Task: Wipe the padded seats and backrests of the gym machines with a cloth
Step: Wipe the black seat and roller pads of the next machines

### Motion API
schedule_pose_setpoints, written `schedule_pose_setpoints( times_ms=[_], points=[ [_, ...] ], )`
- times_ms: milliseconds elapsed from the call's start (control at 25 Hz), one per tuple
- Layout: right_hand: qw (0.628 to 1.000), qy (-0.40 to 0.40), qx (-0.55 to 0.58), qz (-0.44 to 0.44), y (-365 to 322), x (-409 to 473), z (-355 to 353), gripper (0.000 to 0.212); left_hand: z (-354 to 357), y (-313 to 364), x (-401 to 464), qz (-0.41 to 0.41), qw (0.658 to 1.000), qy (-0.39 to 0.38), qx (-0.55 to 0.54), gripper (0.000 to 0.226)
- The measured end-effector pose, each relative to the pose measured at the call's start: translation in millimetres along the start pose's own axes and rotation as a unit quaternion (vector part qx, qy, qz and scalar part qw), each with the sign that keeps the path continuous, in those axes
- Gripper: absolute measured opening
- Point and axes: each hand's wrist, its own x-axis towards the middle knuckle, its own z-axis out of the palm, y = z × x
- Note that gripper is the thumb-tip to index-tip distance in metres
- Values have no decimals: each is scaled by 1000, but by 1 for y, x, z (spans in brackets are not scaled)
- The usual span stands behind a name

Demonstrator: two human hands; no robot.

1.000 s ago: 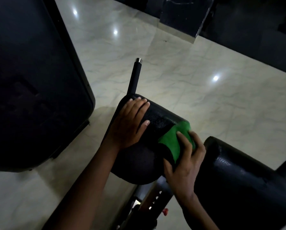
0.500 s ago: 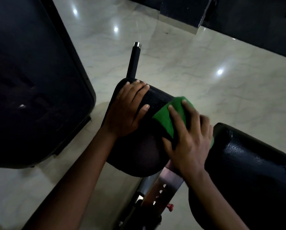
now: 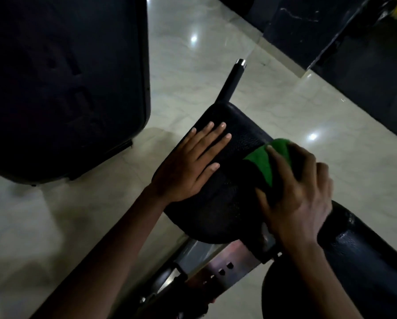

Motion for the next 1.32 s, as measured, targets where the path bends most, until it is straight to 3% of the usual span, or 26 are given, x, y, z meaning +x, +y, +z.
schedule_pose_setpoints(
  times_ms=[120, 240, 320, 440, 520, 600, 680, 760, 920, 1200, 1320],
  points=[
    [991, -14, 5, -129, -16, -40, 10, 58, 6, 9, -22, -49, 999, 23, 7, 51],
    [959, -66, 8, -277, -14, -55, 3, 54, 12, 21, -44, -109, 993, 41, -9, 51],
    [963, -63, 0, -261, -3, -20, -3, 53, 15, 27, -51, -138, 989, 49, -18, 52],
    [990, -57, -10, -131, -1, 29, -6, 67, 20, 35, -56, -177, 982, 60, -30, 53],
    [977, -74, -14, -199, -10, 17, 0, 66, 24, 41, -62, -214, 973, 75, -34, 53],
    [935, -98, 1, -342, -9, -8, 2, 61, 31, 49, -69, -262, 960, 97, -30, 54],
    [903, -129, 6, -410, -1, 4, -5, 68, 37, 61, -72, -307, 944, 121, -22, 54],
    [913, -118, -4, -391, -1, 38, -2, 75, 45, 72, -71, -349, 924, 152, -25, 54],
    [934, -107, 7, -342, -32, 122, 20, 63, 58, 87, -65, -417, 883, 209, -38, 54],
    [832, -152, 44, -531, 13, 68, 1, 67, 58, 94, -72, -416, 881, 221, -36, 55],
    [834, -151, 58, -528, -16, 101, 19, 55, 64, 97, -75, -431, 876, 217, -15, 56]
  ],
)
